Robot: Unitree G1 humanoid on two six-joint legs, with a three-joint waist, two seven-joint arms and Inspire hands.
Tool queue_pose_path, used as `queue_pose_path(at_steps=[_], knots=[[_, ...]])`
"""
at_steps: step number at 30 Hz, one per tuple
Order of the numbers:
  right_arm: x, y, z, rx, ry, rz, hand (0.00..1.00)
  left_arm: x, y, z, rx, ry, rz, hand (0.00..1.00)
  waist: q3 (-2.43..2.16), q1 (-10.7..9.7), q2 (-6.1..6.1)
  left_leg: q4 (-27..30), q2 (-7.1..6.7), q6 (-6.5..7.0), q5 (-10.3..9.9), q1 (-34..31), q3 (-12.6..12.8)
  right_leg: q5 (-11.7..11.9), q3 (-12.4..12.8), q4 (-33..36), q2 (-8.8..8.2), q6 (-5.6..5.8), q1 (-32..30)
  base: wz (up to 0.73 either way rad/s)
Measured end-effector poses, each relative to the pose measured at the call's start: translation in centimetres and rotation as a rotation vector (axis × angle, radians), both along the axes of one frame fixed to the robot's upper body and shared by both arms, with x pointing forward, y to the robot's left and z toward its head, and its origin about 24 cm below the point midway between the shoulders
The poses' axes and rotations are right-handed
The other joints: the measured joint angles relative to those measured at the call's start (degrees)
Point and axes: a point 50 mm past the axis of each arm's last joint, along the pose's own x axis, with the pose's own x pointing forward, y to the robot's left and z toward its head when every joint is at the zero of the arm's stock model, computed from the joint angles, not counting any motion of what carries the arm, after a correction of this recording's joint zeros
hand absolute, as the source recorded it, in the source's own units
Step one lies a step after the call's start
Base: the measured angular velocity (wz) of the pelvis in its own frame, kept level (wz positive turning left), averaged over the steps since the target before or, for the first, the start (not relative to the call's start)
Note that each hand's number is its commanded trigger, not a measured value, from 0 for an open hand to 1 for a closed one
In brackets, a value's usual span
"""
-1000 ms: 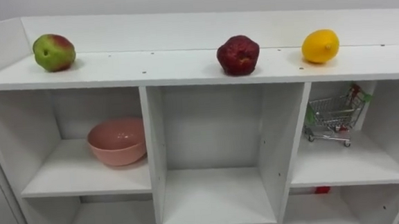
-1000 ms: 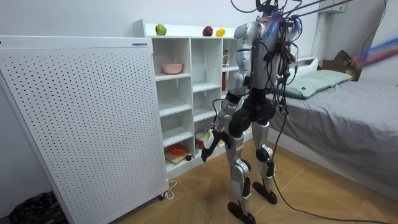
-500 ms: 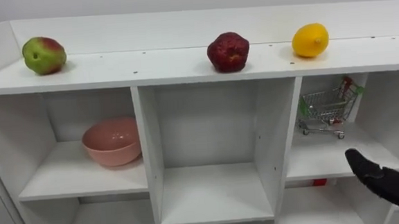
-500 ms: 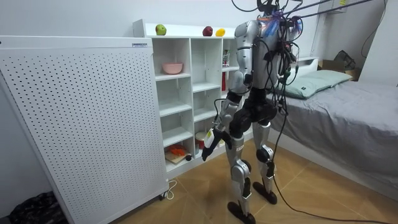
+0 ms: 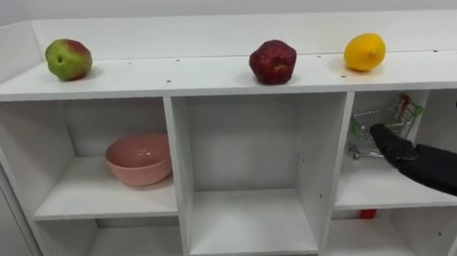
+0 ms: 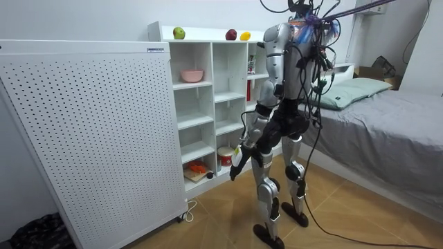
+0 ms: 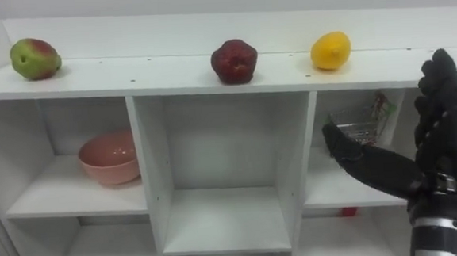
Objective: Arrange fruit in the closet
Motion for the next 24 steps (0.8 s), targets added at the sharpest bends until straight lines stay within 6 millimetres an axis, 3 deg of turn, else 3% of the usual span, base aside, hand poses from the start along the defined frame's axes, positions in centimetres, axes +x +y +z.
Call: queue_pose_path(at_steps=[8,14,20,24], knots=[[1.3,0.5,2.8,-0.070,-0.096,0.039,0.00,0.9,0.1,0.1,0.000,-0.006,-0.041,0.00,0.04,1.2,-0.69,-0.1,-0.02,0.00,0.0,0.0,-1.0,0.0,-1.2,-0.3,-0.02,0.00,0.5,0.06],[2.4,-0.1,3.3,-0.118,-0.080,0.023,0.00,1.2,0.5,0.2,0.005,-0.006,-0.043,0.00,0.56,1.5,-1.66,0.0,-0.01,-0.09,0.1,-0.4,-1.2,0.0,-1.8,-0.2,-0.06,0.00,0.1,0.00],[4.4,0.1,5.1,-0.146,-0.092,0.048,0.00,1.4,1.1,0.3,0.006,0.004,-0.051,0.00,0.37,1.3,-2.04,0.2,-0.02,-0.09,0.1,-0.8,-1.7,0.1,-1.7,-0.2,-0.06,-0.10,0.0,0.01],[5.3,0.1,5.9,-0.185,-0.085,0.073,0.00,2.3,1.2,0.4,0.012,-0.016,-0.056,0.00,0.38,2.3,-2.14,0.2,-0.06,-0.12,0.1,-1.0,-2.5,0.1,-2.4,-0.2,-0.08,-0.10,0.1,0.08]])
